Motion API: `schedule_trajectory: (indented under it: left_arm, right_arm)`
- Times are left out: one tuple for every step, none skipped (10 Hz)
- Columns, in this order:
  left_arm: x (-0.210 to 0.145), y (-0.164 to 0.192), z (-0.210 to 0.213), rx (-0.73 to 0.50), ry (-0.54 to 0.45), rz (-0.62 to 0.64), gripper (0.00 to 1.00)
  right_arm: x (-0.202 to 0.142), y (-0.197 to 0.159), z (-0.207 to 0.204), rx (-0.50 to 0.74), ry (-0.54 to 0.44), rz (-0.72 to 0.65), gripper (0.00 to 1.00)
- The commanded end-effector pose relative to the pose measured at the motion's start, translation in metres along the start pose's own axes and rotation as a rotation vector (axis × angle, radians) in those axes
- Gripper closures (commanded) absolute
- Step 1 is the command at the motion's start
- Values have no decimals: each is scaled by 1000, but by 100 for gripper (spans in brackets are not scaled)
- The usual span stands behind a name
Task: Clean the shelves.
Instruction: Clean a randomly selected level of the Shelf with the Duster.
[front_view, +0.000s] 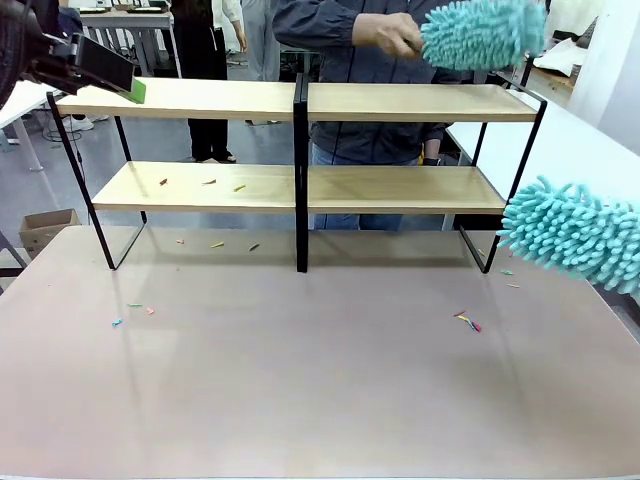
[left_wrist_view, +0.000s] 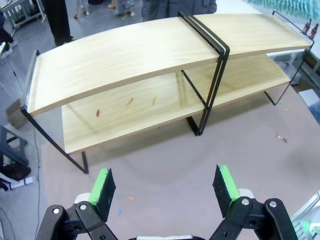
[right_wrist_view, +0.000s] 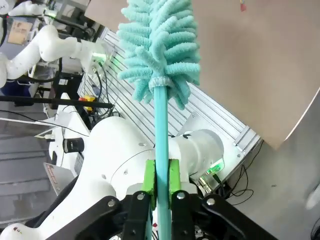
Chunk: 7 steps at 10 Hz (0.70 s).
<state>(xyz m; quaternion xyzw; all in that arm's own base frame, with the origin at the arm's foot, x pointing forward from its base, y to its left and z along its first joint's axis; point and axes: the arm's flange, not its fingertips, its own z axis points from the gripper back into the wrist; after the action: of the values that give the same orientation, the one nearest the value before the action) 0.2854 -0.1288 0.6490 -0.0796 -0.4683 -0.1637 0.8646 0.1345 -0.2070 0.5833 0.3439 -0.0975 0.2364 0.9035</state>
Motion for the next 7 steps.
schedule_trajectory:
  left_arm:
    - [0,2,-1,-3,-5,4,0]
    - [0,2,-1,-3,-5,4,0]
    - [0,2,-1,-3,-5,4,0]
    - [0,2,-1,-3,-5,4,0]
    - [0,2,-1,-3,-5,4,0]
    - [0,2,-1,-3,-5,4,0]
    - [0,2,-1,-3,-5,4,0]
  right_arm:
    - [-6,8,3,7,13,6,87]
    - [0,0,0,0,0,0,87]
    - [12,-1,-1,-3,-4,82,87]
    - [18,-1,3,15,-60,169,87]
    - [22,-1,7,3,-145,222,87]
    - [22,0,12,-2,-252,300,87]
    - [19,-1,18,-1,-370,354,87]
